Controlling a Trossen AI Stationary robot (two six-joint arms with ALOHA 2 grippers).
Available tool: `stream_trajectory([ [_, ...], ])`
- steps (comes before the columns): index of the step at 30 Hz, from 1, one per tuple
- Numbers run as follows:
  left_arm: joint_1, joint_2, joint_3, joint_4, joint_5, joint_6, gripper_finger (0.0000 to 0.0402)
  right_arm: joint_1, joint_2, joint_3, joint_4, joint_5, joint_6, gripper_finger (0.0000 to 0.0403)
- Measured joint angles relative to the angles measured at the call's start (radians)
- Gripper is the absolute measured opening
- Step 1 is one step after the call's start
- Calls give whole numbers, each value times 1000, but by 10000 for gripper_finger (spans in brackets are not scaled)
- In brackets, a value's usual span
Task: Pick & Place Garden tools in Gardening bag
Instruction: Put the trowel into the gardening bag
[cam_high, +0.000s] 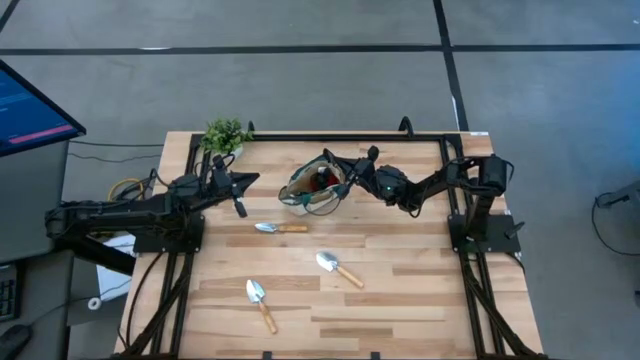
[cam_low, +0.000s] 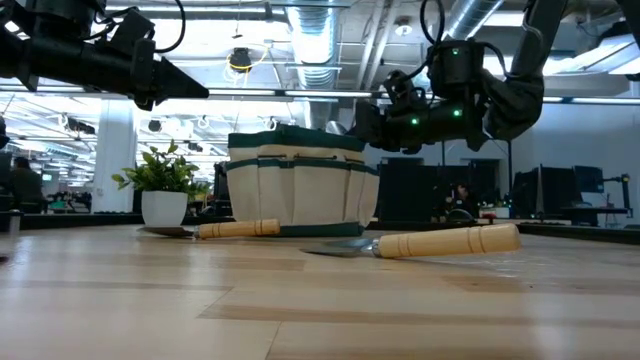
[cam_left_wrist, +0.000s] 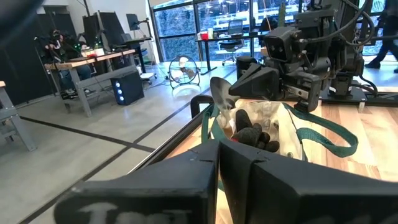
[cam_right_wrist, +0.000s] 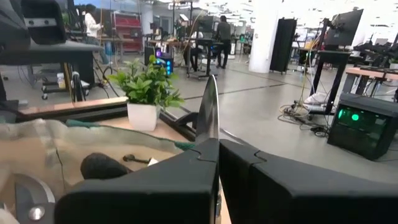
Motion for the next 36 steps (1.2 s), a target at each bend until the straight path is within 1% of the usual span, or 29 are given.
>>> stream_trajectory([
  [8,0,0,0,0,0,0,2,0,0,0,-4,0,0,0],
  [12,0,0,0,0,0,0,2,0,0,0,-6,-1,29,0],
  [16,0,0,0,0,0,0,2,0,0,0,-6,-18,32,0],
  [20,0,0,0,0,0,0,2,0,-8,-2,-9,-24,24,9],
  [23,0,0,0,0,0,0,2,1,-25,-2,-12,-28,18,24],
  [27,0,0,0,0,0,0,2,1,-61,-2,-17,-48,-6,54],
  [29,0,0,0,0,0,0,2,1,-85,-2,-54,-54,-8,71],
  [33,0,0,0,0,0,0,2,0,-140,-2,-182,-54,-8,110],
  [36,0,0,0,0,0,0,2,-3,-181,-2,-231,-53,-11,139],
])
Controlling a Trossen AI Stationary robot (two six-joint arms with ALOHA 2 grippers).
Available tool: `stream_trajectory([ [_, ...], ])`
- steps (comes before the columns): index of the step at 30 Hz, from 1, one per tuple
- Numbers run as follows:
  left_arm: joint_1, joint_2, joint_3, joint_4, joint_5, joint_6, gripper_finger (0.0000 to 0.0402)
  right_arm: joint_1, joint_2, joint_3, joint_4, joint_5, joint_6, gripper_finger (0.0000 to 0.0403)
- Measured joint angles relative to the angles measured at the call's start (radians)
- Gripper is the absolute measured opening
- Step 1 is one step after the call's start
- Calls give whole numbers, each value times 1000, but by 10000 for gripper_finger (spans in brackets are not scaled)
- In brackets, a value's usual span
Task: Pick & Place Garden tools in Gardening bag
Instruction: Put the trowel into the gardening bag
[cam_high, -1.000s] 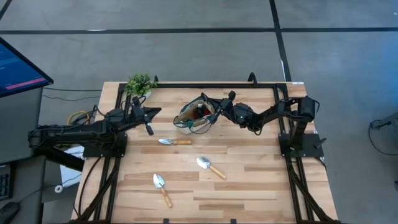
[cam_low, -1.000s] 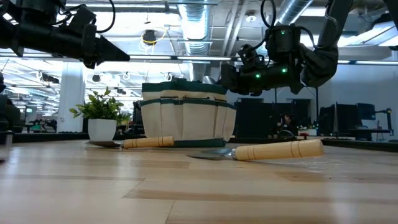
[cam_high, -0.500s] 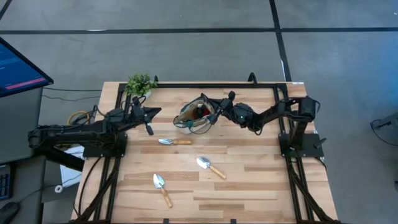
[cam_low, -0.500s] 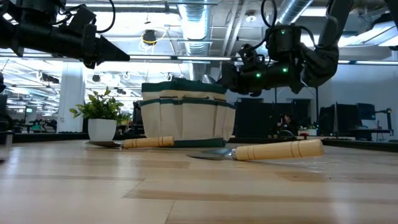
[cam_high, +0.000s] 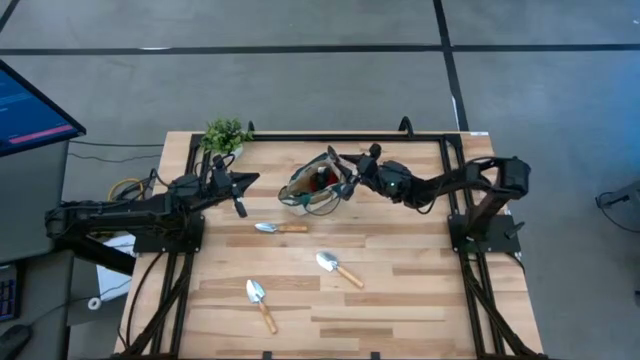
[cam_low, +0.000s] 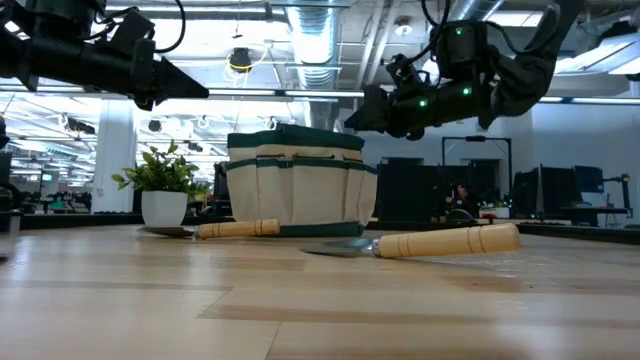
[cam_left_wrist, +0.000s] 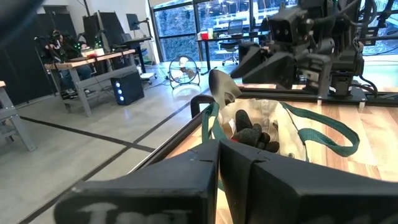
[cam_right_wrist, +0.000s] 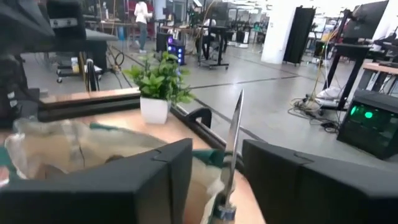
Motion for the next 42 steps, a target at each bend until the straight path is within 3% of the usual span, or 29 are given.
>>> stream_trajectory([
  [6,0,0,0,0,0,0,2,-9,-83,1,-8,1,-59,177],
  [11,0,0,0,0,0,0,2,-38,-156,11,-160,1,-17,184],
  [14,0,0,0,0,0,0,2,-58,-167,41,-291,-3,31,181],
  [19,0,0,0,0,0,0,2,-78,-163,103,-393,-100,62,170],
  [28,0,0,0,0,0,0,2,-89,-163,189,-554,-108,57,149],
  [42,0,0,0,0,0,0,2,-130,-163,192,-584,-180,100,143],
])
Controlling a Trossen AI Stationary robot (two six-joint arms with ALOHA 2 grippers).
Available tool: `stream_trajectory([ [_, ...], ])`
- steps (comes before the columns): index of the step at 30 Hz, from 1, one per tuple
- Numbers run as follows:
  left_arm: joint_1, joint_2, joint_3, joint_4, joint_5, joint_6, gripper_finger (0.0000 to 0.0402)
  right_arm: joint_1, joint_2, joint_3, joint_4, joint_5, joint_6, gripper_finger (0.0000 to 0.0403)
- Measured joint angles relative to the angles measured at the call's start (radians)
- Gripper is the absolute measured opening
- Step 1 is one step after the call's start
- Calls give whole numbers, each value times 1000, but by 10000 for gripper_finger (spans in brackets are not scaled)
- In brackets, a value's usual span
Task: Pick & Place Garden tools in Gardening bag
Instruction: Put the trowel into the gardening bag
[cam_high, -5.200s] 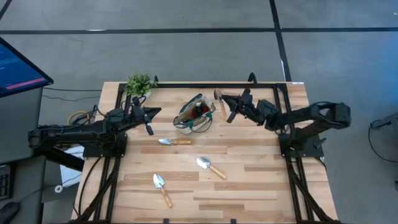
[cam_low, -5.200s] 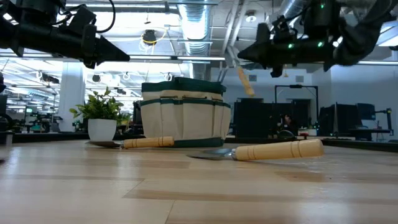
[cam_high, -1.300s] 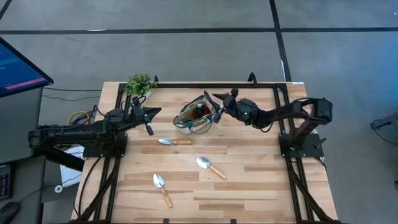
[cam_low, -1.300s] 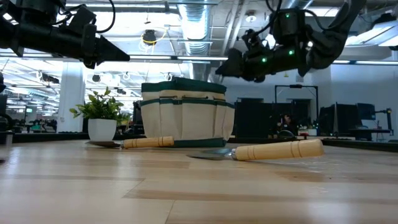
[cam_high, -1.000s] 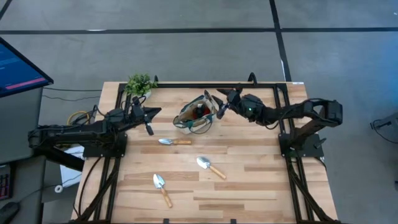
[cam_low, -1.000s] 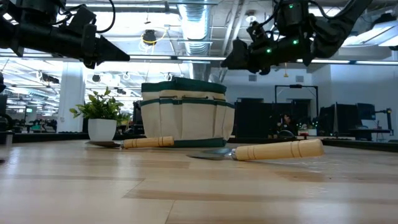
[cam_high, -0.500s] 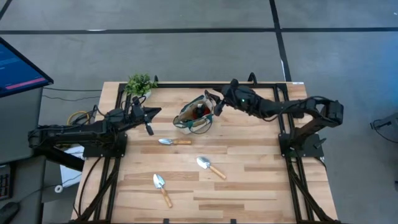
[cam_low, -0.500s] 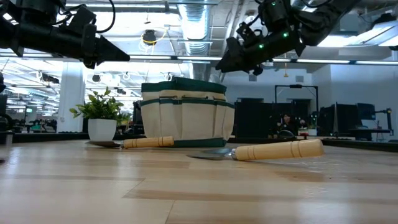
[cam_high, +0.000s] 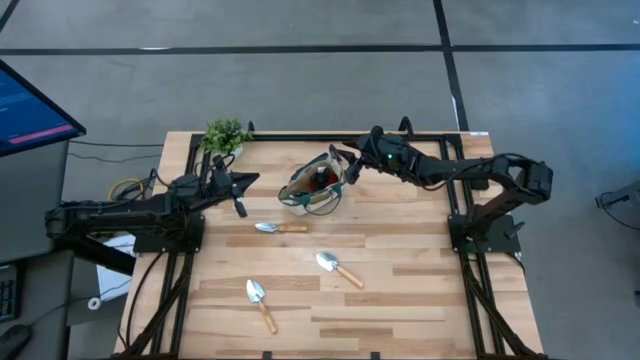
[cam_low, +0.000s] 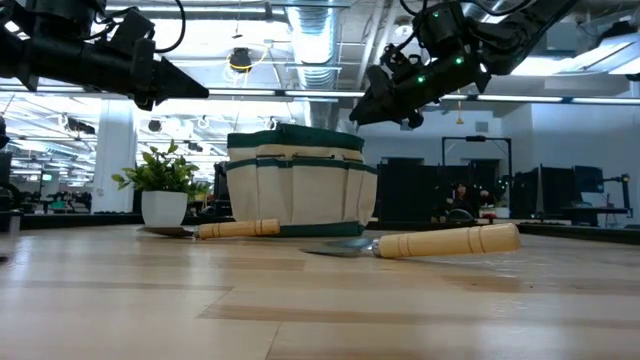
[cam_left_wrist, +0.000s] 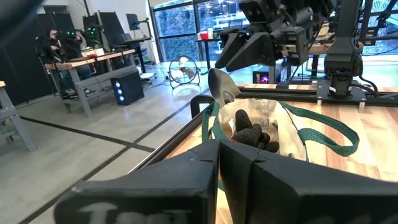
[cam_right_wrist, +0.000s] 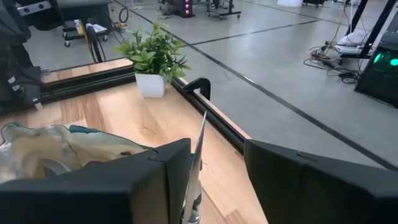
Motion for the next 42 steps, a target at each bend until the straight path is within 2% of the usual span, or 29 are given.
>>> stream_trajectory([
  [18,0,0,0,0,0,0,2,3,0,0,-22,-7,-10,127],
  [26,0,0,0,0,0,0,2,-28,0,0,-18,-101,16,124],
  [42,0,0,0,0,0,0,2,-37,0,0,-20,-107,43,127],
])
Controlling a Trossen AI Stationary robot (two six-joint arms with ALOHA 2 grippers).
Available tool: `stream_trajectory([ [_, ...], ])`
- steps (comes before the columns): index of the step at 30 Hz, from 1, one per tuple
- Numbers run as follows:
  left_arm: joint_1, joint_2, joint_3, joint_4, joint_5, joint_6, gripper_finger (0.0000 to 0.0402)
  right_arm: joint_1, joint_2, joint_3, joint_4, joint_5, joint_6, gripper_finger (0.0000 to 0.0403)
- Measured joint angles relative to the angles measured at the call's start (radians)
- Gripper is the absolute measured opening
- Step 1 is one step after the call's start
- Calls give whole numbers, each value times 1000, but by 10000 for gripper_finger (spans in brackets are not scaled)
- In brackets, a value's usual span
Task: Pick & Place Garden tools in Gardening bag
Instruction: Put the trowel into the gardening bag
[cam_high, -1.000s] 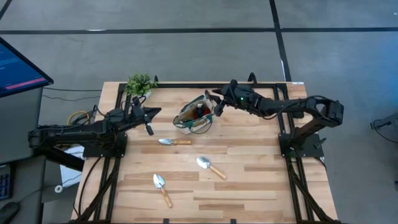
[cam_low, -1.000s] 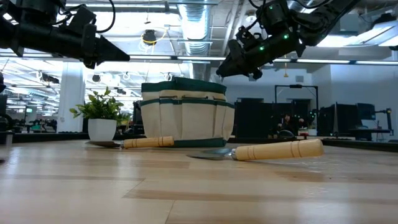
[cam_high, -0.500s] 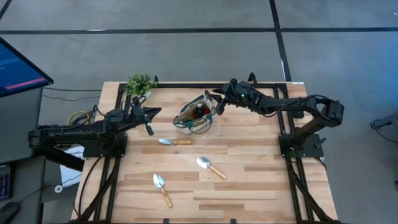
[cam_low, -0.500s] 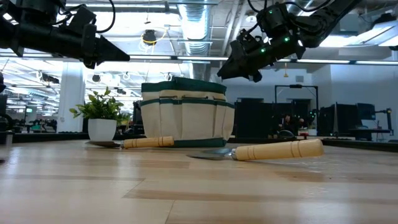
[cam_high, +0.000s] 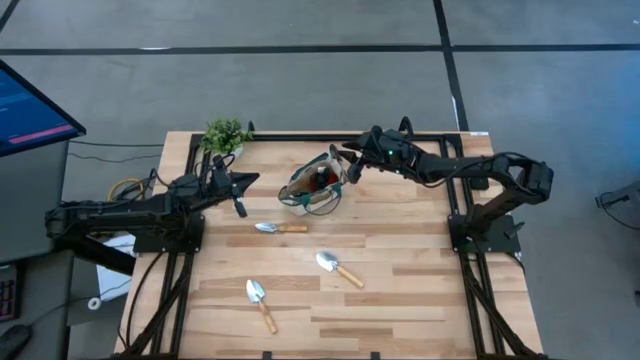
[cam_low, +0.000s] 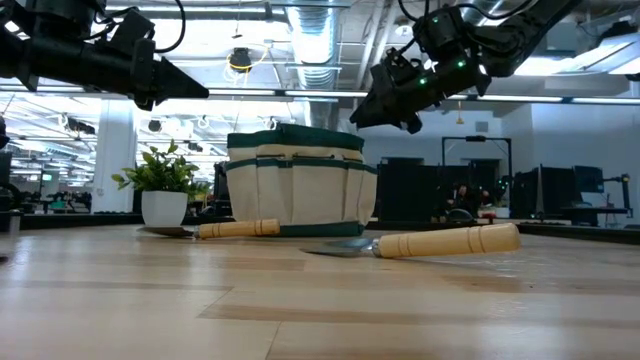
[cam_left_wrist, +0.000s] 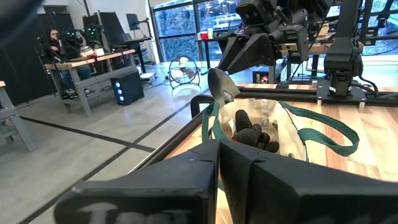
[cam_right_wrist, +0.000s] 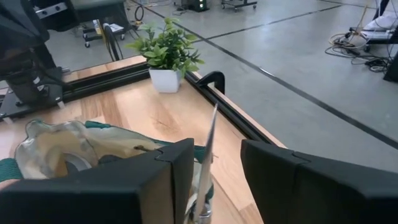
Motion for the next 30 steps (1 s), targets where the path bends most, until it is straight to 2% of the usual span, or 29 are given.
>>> stream_trajectory([
  [30,0,0,0,0,0,0,2,14,2,0,-48,-21,20,129],
])
